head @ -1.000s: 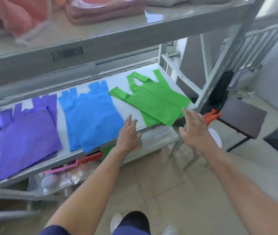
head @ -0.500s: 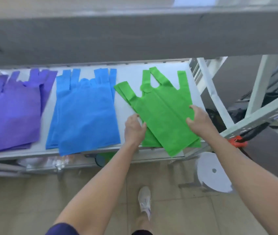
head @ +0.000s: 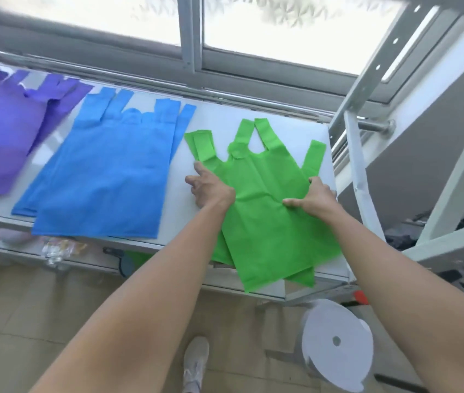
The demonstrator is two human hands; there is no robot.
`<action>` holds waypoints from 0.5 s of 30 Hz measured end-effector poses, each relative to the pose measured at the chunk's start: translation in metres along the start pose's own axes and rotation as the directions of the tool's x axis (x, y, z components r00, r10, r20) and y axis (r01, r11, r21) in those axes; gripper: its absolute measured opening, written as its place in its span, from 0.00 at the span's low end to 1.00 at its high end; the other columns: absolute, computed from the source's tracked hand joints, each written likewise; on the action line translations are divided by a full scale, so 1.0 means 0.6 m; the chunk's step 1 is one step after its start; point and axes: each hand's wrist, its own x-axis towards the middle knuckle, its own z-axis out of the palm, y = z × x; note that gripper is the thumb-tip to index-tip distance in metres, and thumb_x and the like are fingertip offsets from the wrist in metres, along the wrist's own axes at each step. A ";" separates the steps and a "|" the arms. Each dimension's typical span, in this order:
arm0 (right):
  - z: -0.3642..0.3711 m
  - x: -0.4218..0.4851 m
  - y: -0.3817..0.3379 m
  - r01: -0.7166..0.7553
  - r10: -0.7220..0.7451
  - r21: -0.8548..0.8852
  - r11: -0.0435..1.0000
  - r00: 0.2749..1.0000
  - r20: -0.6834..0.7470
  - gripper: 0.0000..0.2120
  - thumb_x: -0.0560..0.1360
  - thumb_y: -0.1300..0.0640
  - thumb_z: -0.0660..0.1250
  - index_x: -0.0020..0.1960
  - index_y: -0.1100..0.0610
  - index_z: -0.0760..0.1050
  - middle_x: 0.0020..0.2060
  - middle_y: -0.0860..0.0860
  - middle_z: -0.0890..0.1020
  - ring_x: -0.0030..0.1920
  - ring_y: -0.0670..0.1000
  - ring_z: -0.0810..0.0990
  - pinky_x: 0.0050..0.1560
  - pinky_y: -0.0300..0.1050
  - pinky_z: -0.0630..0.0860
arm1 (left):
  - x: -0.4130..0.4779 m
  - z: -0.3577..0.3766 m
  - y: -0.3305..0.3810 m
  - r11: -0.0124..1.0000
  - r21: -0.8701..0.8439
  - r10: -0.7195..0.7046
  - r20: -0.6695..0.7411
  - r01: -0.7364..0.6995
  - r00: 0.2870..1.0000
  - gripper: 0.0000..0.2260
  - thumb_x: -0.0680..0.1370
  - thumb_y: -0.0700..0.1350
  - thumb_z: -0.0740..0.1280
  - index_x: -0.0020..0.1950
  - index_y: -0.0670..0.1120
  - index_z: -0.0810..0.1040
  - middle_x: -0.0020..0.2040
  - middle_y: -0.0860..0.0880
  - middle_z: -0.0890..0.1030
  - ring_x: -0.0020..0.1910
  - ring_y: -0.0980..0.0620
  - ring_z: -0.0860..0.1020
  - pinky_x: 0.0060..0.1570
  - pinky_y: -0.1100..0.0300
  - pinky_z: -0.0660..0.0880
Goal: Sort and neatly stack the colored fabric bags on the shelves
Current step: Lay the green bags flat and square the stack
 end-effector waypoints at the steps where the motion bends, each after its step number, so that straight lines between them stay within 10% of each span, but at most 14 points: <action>1: -0.003 0.002 0.004 0.004 -0.004 0.016 1.000 1.000 0.001 0.52 0.66 0.34 0.79 0.76 0.60 0.62 0.73 0.61 0.71 0.74 0.64 0.68 0.72 0.62 0.70 | -0.001 0.001 -0.002 1.000 -0.030 -0.009 -0.001 0.009 1.000 0.50 0.70 0.27 0.71 0.84 0.46 0.46 0.72 0.37 0.61 0.64 0.38 0.75 0.64 0.50 0.78; 8: 0.000 -0.011 0.013 0.218 -0.238 -0.114 0.969 0.947 -0.214 0.43 0.67 0.38 0.80 0.73 0.59 0.71 0.65 0.58 0.78 0.69 0.61 0.72 0.67 0.61 0.74 | -0.024 0.006 -0.038 0.923 -0.262 0.246 -0.161 -0.282 0.956 0.34 0.75 0.40 0.77 0.75 0.41 0.62 0.55 0.47 0.78 0.54 0.49 0.78 0.47 0.64 0.73; 15: -0.019 -0.007 0.008 0.199 -0.184 0.273 0.941 0.980 -0.079 0.27 0.80 0.54 0.70 0.76 0.58 0.69 0.71 0.58 0.76 0.64 0.55 0.78 0.68 0.54 0.75 | 0.017 -0.012 -0.018 0.942 -0.279 0.247 0.196 -0.188 0.949 0.07 0.83 0.48 0.68 0.51 0.45 0.77 0.51 0.48 0.82 0.51 0.47 0.80 0.45 0.59 0.75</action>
